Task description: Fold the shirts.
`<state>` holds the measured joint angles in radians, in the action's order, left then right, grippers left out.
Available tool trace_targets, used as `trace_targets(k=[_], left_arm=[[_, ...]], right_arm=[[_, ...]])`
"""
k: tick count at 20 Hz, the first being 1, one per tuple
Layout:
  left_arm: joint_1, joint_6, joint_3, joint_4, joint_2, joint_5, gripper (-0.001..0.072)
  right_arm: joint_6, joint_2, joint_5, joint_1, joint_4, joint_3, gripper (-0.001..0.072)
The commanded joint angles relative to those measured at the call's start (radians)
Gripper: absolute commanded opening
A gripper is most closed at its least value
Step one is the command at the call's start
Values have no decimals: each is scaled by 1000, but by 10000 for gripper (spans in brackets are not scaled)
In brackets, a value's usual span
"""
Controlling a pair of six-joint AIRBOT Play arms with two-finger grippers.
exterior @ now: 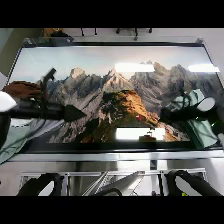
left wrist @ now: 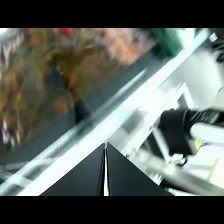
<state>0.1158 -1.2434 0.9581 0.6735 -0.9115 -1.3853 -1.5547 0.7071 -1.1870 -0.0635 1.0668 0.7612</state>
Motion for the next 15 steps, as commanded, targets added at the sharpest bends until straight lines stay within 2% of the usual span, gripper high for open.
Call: trace_targets(k=[1,9,15], left_arm=[[67,-53,-219,50,170,92,19],[68,-63,-377,47,343,139,20],[68,-75,-399,49,375,148,20]], right_arm=[[0,-96,70,134,4,-164,19],[-19,-99,17,134,-8,-164,19],[-19,-99,17,134,-8,-164,19]])
